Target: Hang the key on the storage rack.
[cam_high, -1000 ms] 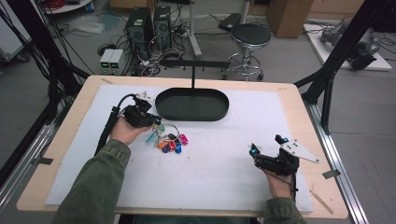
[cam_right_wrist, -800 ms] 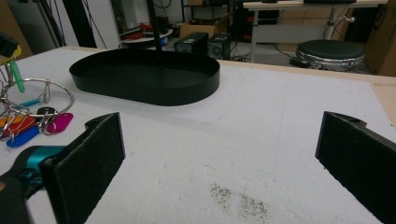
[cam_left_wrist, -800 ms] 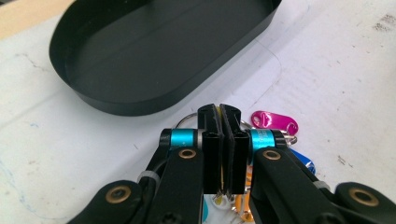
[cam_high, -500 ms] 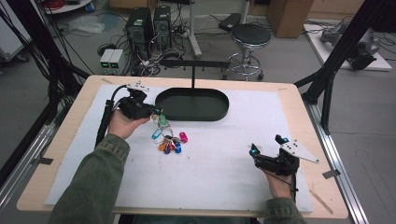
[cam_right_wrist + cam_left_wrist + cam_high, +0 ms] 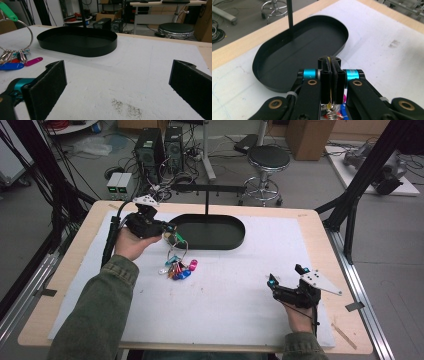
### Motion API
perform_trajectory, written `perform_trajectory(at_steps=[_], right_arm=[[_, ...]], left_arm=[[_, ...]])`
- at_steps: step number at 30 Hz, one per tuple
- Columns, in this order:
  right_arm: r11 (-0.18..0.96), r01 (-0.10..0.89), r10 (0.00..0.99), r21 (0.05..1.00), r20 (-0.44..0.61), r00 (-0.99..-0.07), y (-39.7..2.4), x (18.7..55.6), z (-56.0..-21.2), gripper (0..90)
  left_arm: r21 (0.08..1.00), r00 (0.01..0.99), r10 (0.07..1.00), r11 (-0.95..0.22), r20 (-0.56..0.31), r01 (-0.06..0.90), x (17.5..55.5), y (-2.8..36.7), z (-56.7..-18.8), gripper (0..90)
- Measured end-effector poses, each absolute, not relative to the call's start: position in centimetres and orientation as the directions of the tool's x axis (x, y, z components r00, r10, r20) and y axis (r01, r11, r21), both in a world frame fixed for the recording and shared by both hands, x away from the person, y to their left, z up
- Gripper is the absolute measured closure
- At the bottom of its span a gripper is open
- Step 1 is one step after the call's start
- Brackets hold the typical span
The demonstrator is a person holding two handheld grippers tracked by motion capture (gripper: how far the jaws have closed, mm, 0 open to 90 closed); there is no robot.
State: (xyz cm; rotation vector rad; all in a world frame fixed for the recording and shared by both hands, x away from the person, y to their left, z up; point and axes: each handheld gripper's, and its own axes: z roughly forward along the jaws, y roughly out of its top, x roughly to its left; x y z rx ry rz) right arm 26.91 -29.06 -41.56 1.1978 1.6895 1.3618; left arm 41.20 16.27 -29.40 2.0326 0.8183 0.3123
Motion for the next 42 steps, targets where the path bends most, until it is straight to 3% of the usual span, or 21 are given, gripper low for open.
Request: perform_trajectory(at_steps=[42], right_arm=[[0.032,0.252,0.924,0.967,0.068,-0.376,-29.3,26.8,-41.6,0.3]], left_arm=[[0.896,0.768,0.639,-0.321,-0.034,0.306,43.3,15.6,-19.9,87.6]])
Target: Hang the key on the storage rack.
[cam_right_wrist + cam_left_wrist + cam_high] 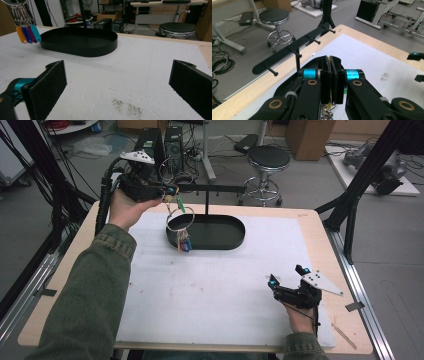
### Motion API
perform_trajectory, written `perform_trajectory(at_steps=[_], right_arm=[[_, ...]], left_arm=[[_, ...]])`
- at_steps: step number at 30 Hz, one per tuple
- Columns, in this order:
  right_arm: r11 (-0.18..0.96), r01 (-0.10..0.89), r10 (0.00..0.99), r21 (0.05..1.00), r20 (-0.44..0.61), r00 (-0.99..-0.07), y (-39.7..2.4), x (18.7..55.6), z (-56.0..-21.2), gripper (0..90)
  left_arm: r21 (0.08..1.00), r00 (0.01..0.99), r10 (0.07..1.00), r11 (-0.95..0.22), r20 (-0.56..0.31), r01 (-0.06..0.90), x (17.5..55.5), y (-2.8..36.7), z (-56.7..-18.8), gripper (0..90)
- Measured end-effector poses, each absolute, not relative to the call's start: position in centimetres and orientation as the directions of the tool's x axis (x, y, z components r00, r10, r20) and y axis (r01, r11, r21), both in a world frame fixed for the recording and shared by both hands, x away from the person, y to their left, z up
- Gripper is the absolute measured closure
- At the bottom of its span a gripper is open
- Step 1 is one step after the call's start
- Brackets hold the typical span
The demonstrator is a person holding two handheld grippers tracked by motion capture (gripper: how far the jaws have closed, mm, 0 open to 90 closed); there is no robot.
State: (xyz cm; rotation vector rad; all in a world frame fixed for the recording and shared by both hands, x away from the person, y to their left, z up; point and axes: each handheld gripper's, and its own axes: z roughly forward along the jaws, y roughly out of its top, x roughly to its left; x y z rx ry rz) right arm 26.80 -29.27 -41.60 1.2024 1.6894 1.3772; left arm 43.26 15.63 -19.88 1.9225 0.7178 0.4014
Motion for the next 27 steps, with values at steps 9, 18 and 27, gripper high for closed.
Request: perform_trajectory(at_steps=[9,18,27], right_arm=[[0.027,0.255,0.925,0.967,0.072,-0.372,-29.4,26.7,-41.7,0.3],[0.027,0.255,0.924,0.967,0.072,-0.374,-29.5,26.7,-41.7,0.3],[0.027,0.263,0.924,0.965,0.076,-0.374,-29.6,26.7,-41.8,0.3]], left_arm=[[0.898,0.758,0.651,-0.312,-0.035,0.310,44.4,15.7,-19.5,87.6],[0.909,0.735,0.675,-0.265,-0.063,0.322,46.5,15.9,-19.9,87.6],[0.916,0.749,0.660,-0.263,-0.059,0.304,48.2,14.8,-19.5,87.6]])
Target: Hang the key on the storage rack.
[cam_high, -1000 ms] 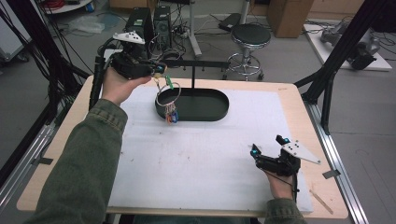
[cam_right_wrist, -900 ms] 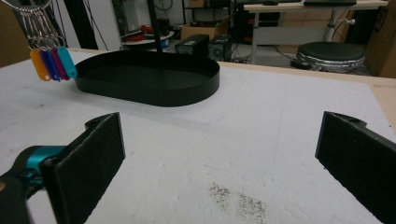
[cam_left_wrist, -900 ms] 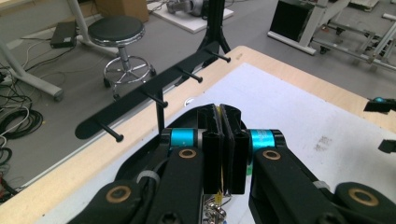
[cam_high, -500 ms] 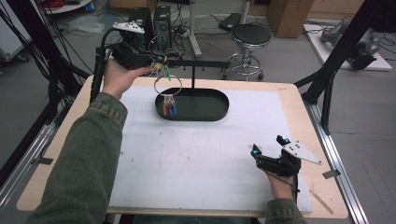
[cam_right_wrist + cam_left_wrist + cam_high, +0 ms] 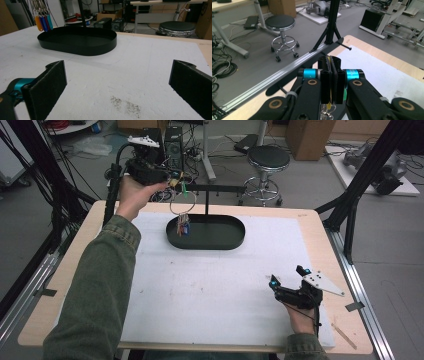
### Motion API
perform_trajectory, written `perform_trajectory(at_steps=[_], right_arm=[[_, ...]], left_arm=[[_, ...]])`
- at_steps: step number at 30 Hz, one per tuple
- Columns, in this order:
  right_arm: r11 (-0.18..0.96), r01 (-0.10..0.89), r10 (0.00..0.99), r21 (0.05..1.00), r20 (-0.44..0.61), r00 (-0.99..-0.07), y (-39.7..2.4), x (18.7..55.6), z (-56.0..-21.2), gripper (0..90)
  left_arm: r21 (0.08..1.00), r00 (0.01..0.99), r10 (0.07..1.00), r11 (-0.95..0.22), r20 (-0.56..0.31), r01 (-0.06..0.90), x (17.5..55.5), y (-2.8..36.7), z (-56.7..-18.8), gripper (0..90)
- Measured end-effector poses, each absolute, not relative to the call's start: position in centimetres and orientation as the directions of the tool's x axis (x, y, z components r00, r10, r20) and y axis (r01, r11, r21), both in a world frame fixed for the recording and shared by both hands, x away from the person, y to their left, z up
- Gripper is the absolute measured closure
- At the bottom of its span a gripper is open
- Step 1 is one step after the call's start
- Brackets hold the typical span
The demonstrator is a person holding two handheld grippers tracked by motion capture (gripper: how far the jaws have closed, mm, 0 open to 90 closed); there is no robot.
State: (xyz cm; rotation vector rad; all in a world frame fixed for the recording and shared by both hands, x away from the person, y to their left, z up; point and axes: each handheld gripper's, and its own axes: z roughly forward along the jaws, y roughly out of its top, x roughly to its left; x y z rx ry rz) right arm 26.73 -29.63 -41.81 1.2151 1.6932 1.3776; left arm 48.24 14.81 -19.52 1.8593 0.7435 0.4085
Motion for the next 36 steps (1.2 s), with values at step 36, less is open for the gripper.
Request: perform_trajectory(at_steps=[36], right_arm=[[0.007,0.261,0.929,0.965,0.091,-0.360,-30.3,26.6,-42.0,0.3]], left_arm=[[0.934,0.721,0.692,-0.229,-0.042,0.275,52.3,11.9,-22.6,87.7]])
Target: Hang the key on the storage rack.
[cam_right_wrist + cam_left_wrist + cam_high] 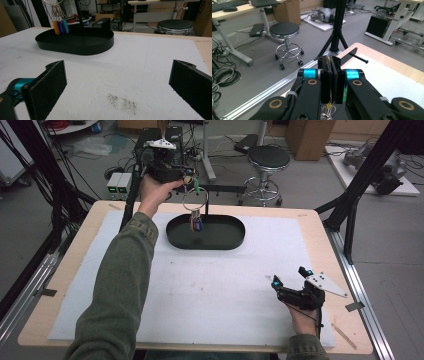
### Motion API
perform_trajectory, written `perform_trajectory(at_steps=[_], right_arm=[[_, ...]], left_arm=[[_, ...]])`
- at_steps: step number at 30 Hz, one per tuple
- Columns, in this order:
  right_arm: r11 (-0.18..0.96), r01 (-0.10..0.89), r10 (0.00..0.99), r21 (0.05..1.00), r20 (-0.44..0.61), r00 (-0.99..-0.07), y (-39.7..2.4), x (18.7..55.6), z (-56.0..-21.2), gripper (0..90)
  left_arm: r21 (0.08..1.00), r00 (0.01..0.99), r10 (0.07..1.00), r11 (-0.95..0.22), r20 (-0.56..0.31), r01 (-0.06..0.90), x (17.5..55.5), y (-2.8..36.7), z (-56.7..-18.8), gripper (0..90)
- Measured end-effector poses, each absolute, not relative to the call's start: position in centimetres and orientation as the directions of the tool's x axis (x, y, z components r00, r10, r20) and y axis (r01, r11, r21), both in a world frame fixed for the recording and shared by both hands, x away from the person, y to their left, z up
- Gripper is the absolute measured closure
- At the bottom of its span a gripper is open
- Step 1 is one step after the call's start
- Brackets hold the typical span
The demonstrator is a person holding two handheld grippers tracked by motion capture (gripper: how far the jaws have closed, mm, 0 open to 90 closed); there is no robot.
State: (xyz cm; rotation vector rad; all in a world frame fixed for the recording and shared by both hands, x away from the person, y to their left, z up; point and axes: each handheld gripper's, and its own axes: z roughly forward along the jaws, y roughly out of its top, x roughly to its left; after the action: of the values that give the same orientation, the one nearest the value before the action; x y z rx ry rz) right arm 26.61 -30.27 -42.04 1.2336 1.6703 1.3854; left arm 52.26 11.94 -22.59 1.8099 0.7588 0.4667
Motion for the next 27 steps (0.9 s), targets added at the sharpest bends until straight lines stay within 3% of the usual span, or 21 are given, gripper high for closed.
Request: perform_trajectory(at_steps=[12,27], right_arm=[[0.008,0.272,0.928,0.962,0.094,-0.361,-30.2,26.6,-42.1,0.3],[0.007,0.279,0.933,0.960,0.094,-0.348,-30.3,26.7,-42.2,0.3]], left_arm=[[0.941,0.684,0.722,-0.154,-0.100,0.300,52.9,12.6,-24.1,87.6],[0.920,0.726,0.679,-0.210,-0.106,0.330,52.6,12.8,-25.0,86.4]])
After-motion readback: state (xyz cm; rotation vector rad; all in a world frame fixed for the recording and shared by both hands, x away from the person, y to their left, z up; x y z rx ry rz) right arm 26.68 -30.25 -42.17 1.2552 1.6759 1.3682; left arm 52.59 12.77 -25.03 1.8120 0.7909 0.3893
